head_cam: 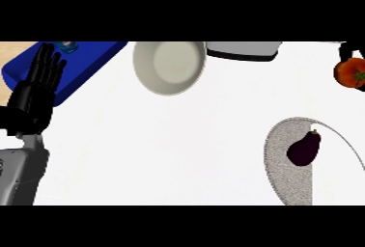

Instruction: Pick the tomato from the placemat and place it in the bowl

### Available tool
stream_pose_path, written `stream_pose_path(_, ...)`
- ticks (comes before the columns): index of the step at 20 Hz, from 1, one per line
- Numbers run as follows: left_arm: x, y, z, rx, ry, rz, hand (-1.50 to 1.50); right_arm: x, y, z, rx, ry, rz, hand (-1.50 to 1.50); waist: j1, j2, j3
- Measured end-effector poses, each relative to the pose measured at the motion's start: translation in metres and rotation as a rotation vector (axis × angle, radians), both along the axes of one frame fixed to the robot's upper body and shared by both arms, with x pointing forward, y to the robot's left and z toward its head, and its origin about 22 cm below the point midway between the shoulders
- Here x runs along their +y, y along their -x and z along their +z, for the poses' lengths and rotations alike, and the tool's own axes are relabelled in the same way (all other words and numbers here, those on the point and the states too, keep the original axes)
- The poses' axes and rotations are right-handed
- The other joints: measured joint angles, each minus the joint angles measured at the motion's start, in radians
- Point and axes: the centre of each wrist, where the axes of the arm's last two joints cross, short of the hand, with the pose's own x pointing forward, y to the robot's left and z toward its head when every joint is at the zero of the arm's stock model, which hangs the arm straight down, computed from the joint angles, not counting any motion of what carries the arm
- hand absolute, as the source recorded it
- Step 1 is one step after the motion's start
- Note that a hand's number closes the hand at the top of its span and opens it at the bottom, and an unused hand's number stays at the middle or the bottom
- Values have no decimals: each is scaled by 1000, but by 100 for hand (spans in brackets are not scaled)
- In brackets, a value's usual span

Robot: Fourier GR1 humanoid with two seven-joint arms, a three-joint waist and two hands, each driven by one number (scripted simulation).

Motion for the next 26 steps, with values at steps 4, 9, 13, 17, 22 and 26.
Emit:
stream_pose_path(4, 0, -2, 1, -5, 2, -8, 0, 19, -23, 41, -77, 25, -59, 150, 4, 4, 3)
stream_pose_path(9, 3, 1, -6, 8, 3, 16, 0, 46, -42, 71, -216, -7, -45, 150, -24, -3, 4)
stream_pose_path(13, 8, 1, -2, 15, 6, 42, 0, 62, -50, 101, -249, -69, 55, 150, -48, -11, 4)
stream_pose_path(17, 17, 6, -4, 21, 4, 62, 0, 88, -54, 129, -273, -145, 202, 150, -70, -20, 4)
stream_pose_path(22, 25, 13, -9, 37, 3, 92, 0, 128, -57, 147, -250, -259, 392, 150, -100, -31, 3)
stream_pose_path(26, 33, 13, -3, 38, 4, 109, 0, 159, -57, 154, -168, -365, 506, 150, -113, -36, 3)
